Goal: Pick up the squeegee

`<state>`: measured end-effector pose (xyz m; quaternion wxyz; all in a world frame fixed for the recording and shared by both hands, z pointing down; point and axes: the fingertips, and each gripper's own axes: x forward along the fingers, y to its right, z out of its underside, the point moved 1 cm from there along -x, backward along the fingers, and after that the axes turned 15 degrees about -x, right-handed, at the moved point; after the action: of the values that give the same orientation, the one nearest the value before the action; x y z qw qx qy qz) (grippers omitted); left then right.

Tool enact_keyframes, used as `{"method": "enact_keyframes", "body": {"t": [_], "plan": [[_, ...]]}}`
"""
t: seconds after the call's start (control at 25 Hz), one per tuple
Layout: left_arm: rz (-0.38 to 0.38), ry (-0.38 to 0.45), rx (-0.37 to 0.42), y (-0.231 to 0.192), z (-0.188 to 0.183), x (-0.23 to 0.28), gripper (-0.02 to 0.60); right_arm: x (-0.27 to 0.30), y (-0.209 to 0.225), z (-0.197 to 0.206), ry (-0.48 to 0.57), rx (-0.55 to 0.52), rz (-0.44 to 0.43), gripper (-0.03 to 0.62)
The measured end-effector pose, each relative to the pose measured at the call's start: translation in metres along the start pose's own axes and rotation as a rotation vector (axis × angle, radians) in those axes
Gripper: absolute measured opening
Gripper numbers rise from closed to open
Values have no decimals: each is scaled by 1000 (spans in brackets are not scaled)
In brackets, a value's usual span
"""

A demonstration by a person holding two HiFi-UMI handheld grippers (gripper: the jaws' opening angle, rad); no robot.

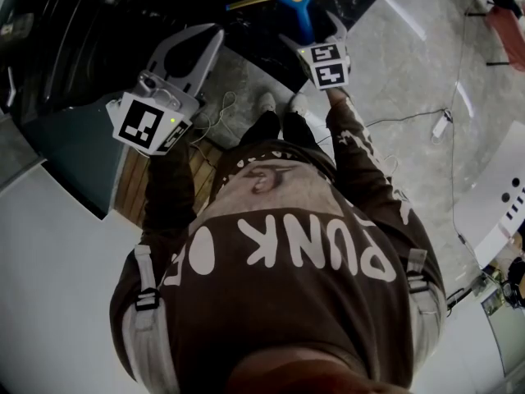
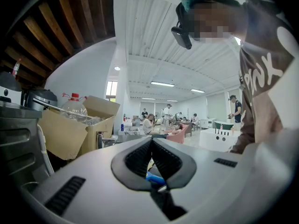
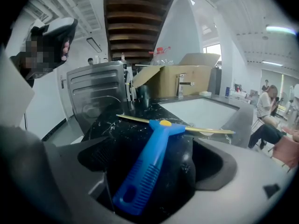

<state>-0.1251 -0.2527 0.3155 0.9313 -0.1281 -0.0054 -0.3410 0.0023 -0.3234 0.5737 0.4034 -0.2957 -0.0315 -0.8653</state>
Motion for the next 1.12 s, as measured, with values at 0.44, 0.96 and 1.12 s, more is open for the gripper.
{"method": "enact_keyframes", "body": {"t": [0.44, 0.96, 1.12], "plan": [[3, -4, -5, -2, 0, -1, 3, 8, 1, 11, -134, -62, 21, 420], [3, -7, -2, -4, 0, -4, 3, 7, 5, 11, -162, -53, 54, 184], [6, -7, -1, -3, 0, -5, 3, 3, 12, 9, -144, 8, 71, 164]]}}
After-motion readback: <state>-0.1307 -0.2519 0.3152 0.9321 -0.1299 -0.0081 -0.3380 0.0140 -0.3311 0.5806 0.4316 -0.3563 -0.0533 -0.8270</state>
